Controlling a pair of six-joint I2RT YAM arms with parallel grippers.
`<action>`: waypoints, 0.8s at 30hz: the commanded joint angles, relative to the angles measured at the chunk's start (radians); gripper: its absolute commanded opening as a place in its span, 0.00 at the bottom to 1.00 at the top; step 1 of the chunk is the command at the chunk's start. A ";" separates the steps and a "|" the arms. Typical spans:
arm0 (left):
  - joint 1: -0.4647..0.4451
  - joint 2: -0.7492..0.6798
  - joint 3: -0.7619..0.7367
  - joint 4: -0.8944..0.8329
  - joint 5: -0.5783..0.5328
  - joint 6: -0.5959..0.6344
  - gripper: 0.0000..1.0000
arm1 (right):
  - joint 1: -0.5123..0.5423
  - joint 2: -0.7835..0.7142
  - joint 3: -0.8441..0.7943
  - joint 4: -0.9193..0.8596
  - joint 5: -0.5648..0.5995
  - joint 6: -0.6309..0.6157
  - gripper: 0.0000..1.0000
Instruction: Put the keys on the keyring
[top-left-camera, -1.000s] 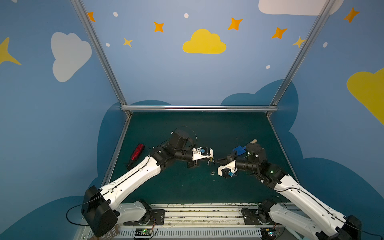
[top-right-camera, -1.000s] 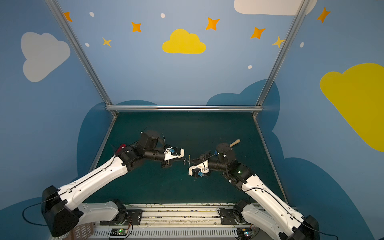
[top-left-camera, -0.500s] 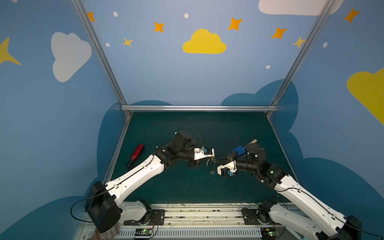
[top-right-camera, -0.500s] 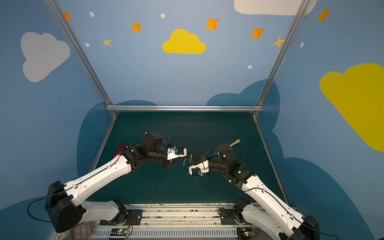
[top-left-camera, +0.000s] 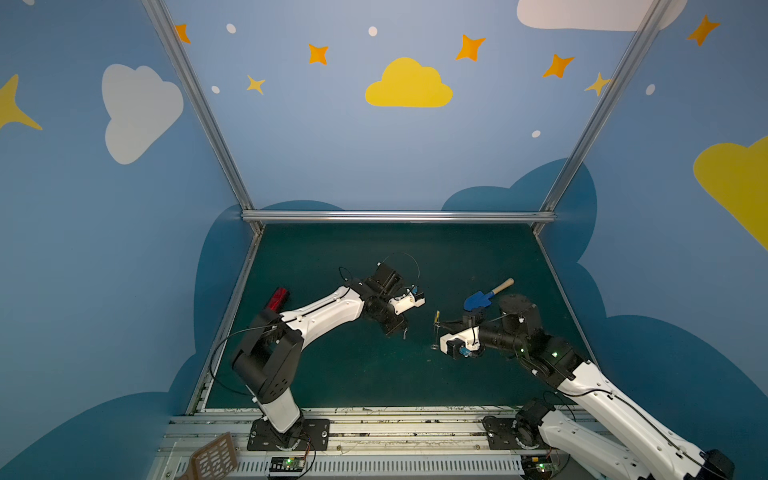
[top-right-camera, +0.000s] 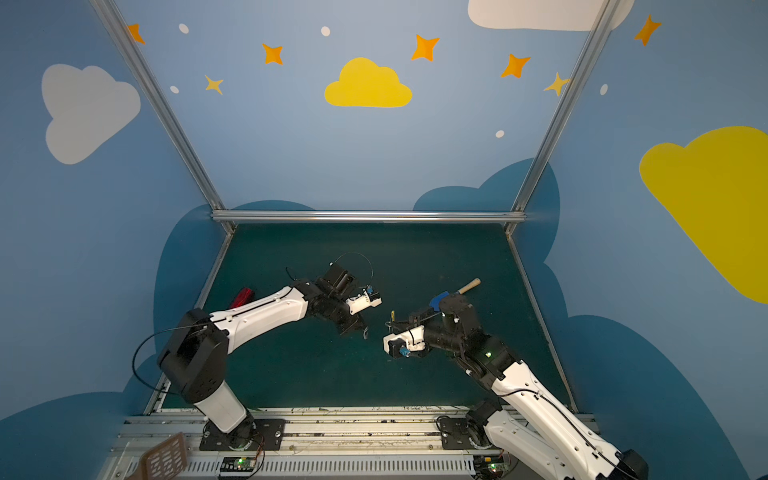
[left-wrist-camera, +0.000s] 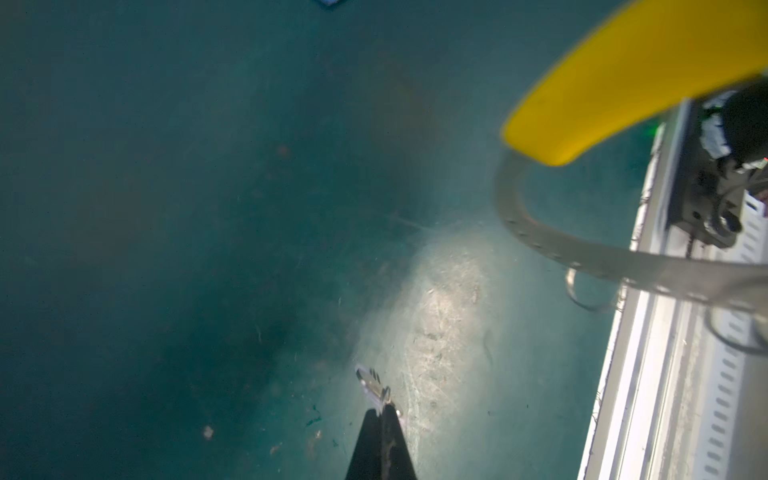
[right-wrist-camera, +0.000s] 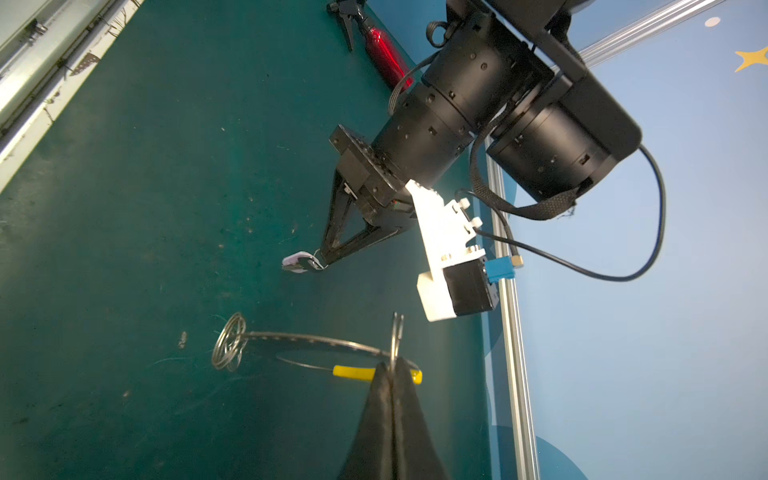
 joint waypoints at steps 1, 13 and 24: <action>-0.001 0.035 0.048 -0.077 -0.055 -0.105 0.04 | 0.001 -0.023 -0.016 -0.023 0.004 0.023 0.00; -0.037 0.312 0.276 -0.123 -0.165 -0.277 0.04 | -0.001 -0.106 -0.028 -0.076 0.043 0.030 0.00; -0.063 0.407 0.347 -0.132 -0.284 -0.363 0.04 | -0.002 -0.142 -0.069 -0.093 0.082 0.040 0.00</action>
